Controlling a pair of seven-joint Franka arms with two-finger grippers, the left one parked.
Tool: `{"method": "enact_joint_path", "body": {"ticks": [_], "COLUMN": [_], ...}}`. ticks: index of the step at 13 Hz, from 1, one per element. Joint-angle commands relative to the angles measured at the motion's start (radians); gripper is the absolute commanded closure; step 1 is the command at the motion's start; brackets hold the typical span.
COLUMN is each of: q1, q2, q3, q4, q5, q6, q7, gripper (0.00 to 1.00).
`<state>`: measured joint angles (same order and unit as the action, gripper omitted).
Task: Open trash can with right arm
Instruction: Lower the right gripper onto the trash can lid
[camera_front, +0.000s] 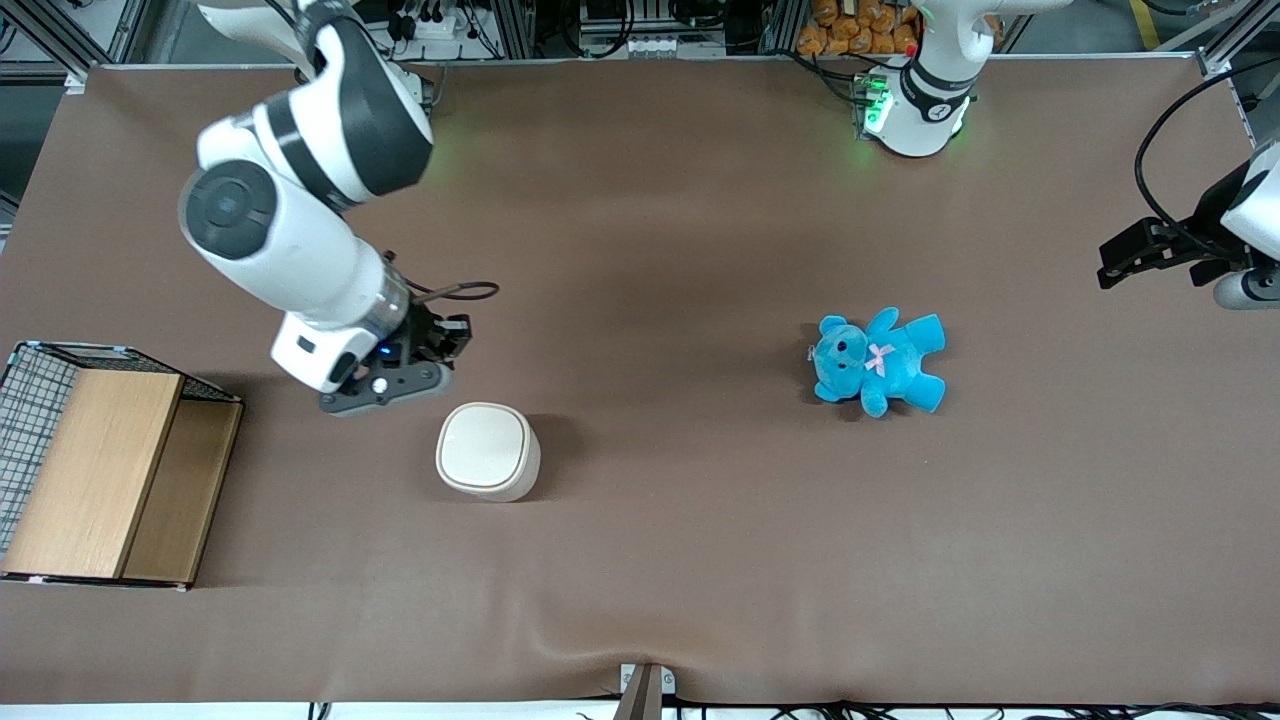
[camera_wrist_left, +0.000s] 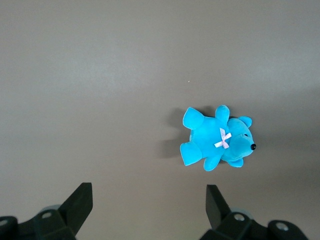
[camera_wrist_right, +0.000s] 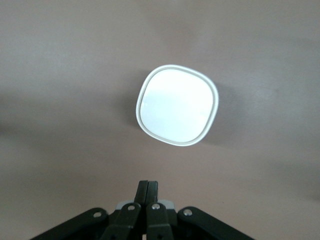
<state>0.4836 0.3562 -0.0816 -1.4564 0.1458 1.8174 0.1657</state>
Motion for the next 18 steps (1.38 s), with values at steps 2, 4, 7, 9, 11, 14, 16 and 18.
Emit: {"method": "enact_joint_path", "body": {"ticks": [2, 4, 7, 9, 11, 14, 16, 18], "q1": [0.032, 0.032, 0.038, 0.035, 0.029, 0.017, 0.012, 0.003], "q2": [0.046, 0.076, 0.154, 0.17, 0.187, 0.205, 0.211, 0.214], "q3": [-0.012, -0.012, -0.014, -0.015, -0.017, -0.015, -0.017, -0.017], "q4": [0.031, 0.056, 0.129, 0.136, 0.136, 0.133, 0.128, 0.126], "q5": [-0.009, -0.009, -0.023, -0.054, -0.071, -0.074, -0.075, -0.077], "q6": [0.026, 0.036, 0.039, 0.039, 0.04, 0.039, 0.039, 0.039], "q7": [0.129, 0.169, 0.234, 0.255, 0.264, 0.261, 0.256, 0.255], "gripper": [1.0, 1.0, 1.0, 1.0, 1.0, 1.0, 1.0, 1.0]}}
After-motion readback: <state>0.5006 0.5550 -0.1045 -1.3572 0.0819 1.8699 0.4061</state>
